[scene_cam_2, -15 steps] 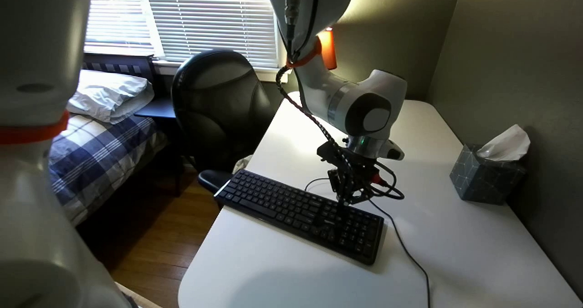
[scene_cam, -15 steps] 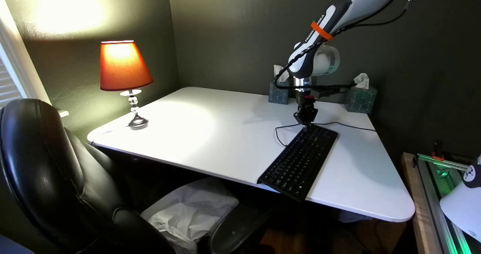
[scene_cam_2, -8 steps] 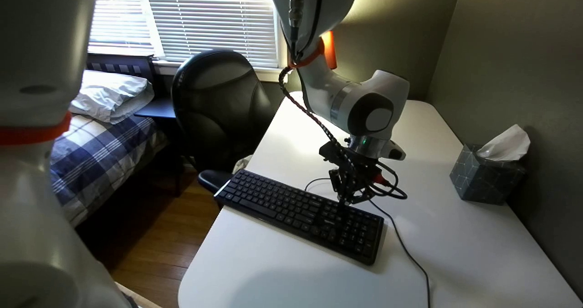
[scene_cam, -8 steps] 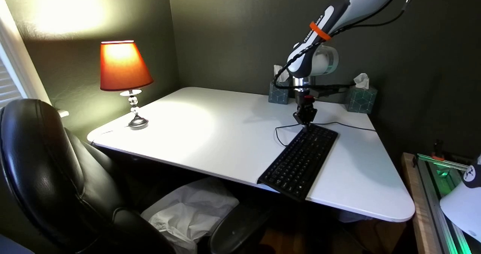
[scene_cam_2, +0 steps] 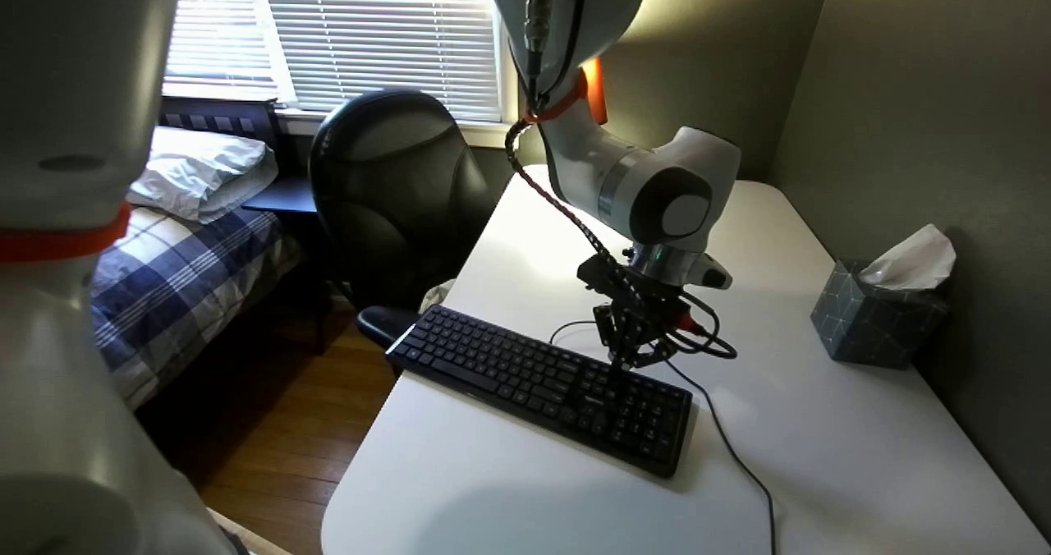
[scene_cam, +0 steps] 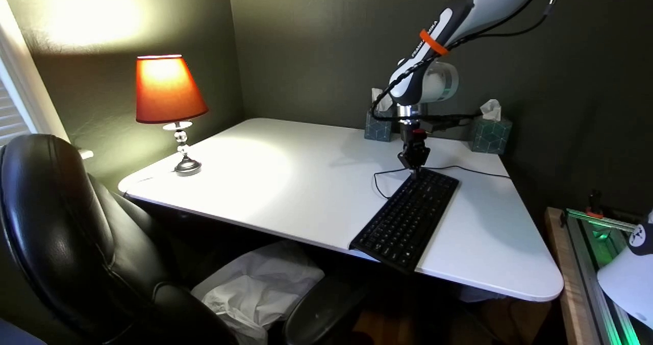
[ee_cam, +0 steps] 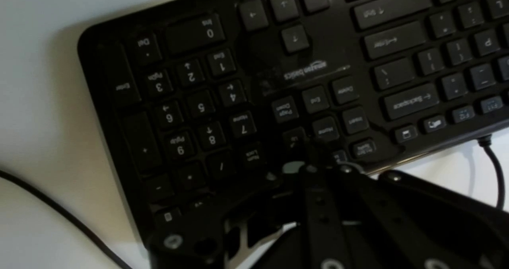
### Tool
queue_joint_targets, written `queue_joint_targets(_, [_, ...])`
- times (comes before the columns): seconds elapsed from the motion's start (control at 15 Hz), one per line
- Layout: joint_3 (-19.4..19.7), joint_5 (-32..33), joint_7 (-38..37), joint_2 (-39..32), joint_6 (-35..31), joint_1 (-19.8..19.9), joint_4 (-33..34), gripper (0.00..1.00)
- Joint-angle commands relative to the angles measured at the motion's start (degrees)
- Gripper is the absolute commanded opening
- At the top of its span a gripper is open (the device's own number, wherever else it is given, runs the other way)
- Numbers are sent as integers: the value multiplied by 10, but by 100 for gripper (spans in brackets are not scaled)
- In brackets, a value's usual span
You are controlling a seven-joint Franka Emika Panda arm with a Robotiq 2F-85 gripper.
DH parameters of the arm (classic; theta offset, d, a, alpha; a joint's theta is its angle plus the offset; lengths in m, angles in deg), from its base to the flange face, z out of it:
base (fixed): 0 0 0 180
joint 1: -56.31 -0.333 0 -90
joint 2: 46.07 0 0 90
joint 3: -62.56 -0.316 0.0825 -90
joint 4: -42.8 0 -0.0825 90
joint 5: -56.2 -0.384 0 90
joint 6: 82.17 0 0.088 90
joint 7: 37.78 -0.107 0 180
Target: Press one key on the keyboard.
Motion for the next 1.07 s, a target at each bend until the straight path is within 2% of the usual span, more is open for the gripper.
queue_joint_targets(0.0, [-8, -8, 11, -12, 17, 9, 15, 0])
queue_joint_targets(0.67, [-7, 2, 7, 19, 3, -1, -8, 1])
queue_joint_targets(0.73, [-6, 3, 6, 21, -1, -2, -10, 26])
queue_joint_targets(0.87, [-8, 4, 13, 29, -3, -4, -15, 32])
queue_joint_targets(1.0, [-8, 9, 15, 39, -10, -8, -24, 48])
